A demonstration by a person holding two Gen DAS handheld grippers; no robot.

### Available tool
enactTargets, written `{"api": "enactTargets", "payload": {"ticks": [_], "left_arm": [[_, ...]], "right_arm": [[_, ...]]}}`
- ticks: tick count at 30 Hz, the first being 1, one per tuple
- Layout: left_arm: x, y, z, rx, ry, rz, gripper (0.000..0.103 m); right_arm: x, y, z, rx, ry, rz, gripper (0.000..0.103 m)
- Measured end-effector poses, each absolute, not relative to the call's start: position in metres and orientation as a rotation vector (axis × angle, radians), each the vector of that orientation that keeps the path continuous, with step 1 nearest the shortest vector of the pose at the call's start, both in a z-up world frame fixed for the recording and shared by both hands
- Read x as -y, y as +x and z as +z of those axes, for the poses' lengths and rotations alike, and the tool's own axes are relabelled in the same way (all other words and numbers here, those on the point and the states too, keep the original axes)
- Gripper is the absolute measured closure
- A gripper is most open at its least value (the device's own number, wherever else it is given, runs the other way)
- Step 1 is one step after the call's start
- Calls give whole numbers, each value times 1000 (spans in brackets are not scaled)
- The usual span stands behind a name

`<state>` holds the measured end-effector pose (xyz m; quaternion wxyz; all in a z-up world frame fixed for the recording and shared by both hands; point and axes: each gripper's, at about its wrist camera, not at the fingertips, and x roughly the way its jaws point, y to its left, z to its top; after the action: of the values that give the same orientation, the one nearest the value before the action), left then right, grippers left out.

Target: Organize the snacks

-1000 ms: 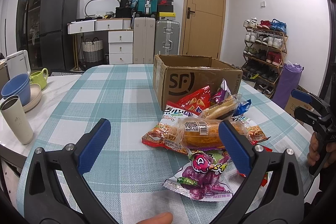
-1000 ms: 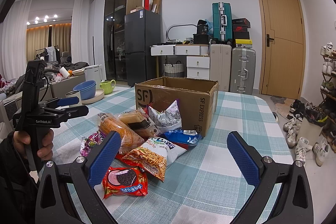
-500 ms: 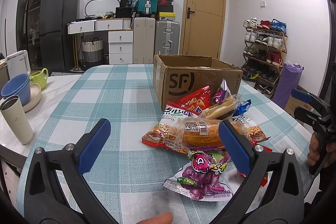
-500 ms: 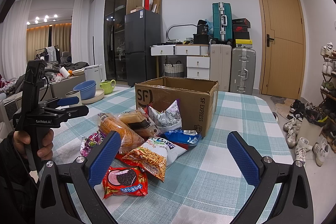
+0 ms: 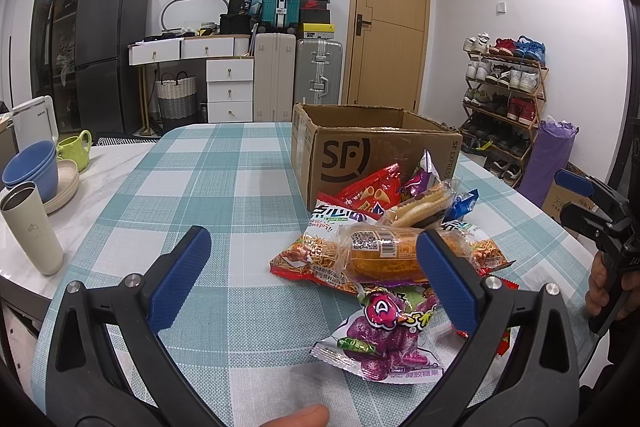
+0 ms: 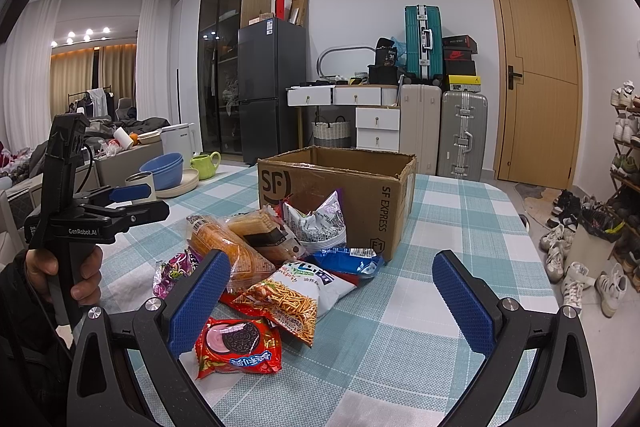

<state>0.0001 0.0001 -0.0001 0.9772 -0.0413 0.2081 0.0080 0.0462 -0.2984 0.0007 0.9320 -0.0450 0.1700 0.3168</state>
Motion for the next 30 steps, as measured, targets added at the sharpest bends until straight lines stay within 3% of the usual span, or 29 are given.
{"api": "enactTargets", "payload": {"ticks": [30], "left_arm": [[-1,0,-2,-424,-86,19,1]], "right_arm": [[292,57,-5,-401,-110,613,0]]}}
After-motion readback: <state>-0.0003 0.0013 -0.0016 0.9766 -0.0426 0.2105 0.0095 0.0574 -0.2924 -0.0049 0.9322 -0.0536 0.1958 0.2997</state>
